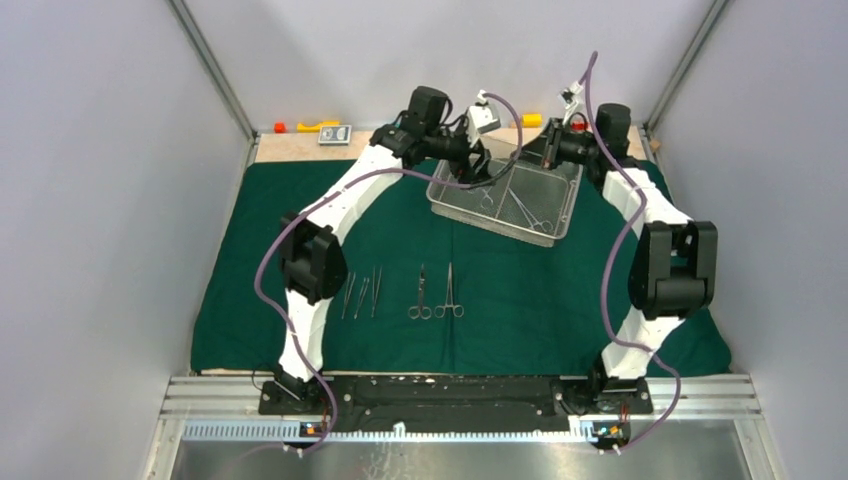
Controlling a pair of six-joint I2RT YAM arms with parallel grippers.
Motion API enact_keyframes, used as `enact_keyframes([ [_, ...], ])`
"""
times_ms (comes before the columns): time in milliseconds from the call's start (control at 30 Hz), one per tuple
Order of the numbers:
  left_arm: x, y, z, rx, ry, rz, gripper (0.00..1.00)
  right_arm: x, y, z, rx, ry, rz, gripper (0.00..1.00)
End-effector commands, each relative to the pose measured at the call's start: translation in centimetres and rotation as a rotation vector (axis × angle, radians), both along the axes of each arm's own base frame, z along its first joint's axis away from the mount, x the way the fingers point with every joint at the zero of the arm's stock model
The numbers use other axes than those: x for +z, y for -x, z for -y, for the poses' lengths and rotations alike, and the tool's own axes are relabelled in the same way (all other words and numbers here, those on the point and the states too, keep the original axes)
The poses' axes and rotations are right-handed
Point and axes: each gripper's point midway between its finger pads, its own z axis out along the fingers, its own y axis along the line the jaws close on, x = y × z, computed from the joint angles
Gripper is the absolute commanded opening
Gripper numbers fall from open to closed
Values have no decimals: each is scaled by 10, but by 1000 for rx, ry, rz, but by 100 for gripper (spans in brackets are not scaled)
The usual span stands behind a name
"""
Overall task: Open and lay out the surgical kit
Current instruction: Pick up the medical item from the container, then place the medical item in the surgical kit.
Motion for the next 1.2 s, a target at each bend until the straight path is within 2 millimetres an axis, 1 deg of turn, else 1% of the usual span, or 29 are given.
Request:
enact_keyframes([
  [0,38,48,-22,-87,1,45,90,31,50,-7,169,57,136,0],
  [100,32,63,-45,-62,-50,64,92,18,78,-12,260,140,134,0],
  [167,25,76,-62,-49,-97,65,94,2,98,-17,334,190,101,0],
  [200,21,82,-70,-37,-123,65,95,-9,111,-21,373,200,57,0],
  [233,15,93,-80,-38,-146,64,96,-17,120,-25,407,206,33,0],
  [267,11,100,-88,-39,-167,67,97,-25,129,-30,444,209,10,0],
  [367,-3,127,-109,-60,-214,74,99,-46,151,-43,559,222,-41,0],
  [467,-14,149,-126,-67,-241,77,99,-55,167,-55,652,197,-84,0],
  [567,-19,161,-135,-55,-247,87,99,-64,176,-63,740,185,-108,0],
  [667,-22,163,-140,-31,-245,97,99,-75,188,-66,814,177,-177,0],
  [700,-24,164,-140,-25,-243,96,99,-82,189,-68,830,169,-203,0],
  [733,-24,164,-140,-23,-240,94,99,-84,190,-69,841,167,-208,0],
  [867,-29,166,-139,-22,-232,82,99,-101,187,-71,846,175,-235,0],
  [1000,-31,166,-139,-22,-234,77,99,-111,185,-76,858,177,-248,0],
  [1167,-34,166,-139,-27,-236,75,99,-119,178,-80,865,181,-259,0],
])
